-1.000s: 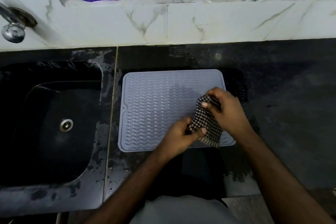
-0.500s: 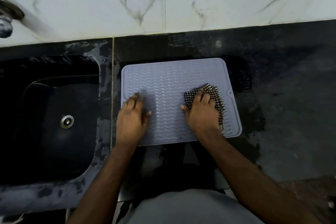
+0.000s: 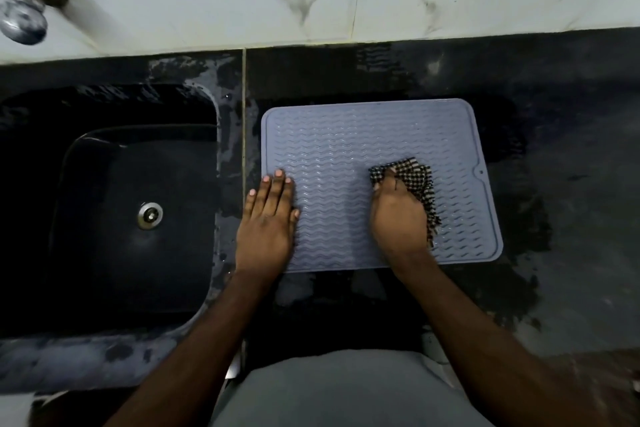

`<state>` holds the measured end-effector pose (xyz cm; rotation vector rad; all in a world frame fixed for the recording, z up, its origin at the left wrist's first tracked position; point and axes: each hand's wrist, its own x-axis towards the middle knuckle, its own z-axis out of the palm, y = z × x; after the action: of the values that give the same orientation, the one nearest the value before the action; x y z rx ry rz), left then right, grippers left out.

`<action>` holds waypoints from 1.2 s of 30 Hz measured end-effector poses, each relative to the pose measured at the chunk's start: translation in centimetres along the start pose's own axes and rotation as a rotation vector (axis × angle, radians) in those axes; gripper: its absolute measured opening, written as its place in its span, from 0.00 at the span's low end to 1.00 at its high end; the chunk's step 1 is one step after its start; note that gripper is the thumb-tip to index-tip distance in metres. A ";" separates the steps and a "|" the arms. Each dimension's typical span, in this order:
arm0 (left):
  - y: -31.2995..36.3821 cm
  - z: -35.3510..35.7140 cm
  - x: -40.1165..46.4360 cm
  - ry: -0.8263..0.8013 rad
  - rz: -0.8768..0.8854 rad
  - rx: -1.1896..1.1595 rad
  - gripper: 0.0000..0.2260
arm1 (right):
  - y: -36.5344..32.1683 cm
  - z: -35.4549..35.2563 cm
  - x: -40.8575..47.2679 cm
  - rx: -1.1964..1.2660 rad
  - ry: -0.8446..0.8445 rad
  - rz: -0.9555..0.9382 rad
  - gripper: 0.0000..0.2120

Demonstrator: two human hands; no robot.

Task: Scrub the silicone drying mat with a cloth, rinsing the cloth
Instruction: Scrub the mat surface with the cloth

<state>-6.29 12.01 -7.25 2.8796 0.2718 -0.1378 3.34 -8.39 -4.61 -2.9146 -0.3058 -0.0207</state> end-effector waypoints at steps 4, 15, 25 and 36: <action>-0.1 0.3 0.1 0.009 0.003 0.015 0.26 | -1.3 0.3 -0.2 0.105 -0.008 0.022 0.13; -1.8 -3.7 2.2 -0.044 0.159 -0.055 0.21 | -5.8 1.1 -1.0 0.129 -0.008 -0.073 0.08; -6.4 -6.4 5.7 -0.203 0.407 -0.187 0.25 | -8.5 1.8 -1.6 0.248 -0.095 -0.130 0.15; -7.8 -6.2 6.8 -0.221 0.381 -0.355 0.37 | -11.5 2.4 -2.4 0.281 -0.135 -0.184 0.17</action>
<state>-0.71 22.23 -3.85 2.4797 -0.2667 -0.3004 -1.36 2.62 -4.65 -2.6056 -0.5507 0.1772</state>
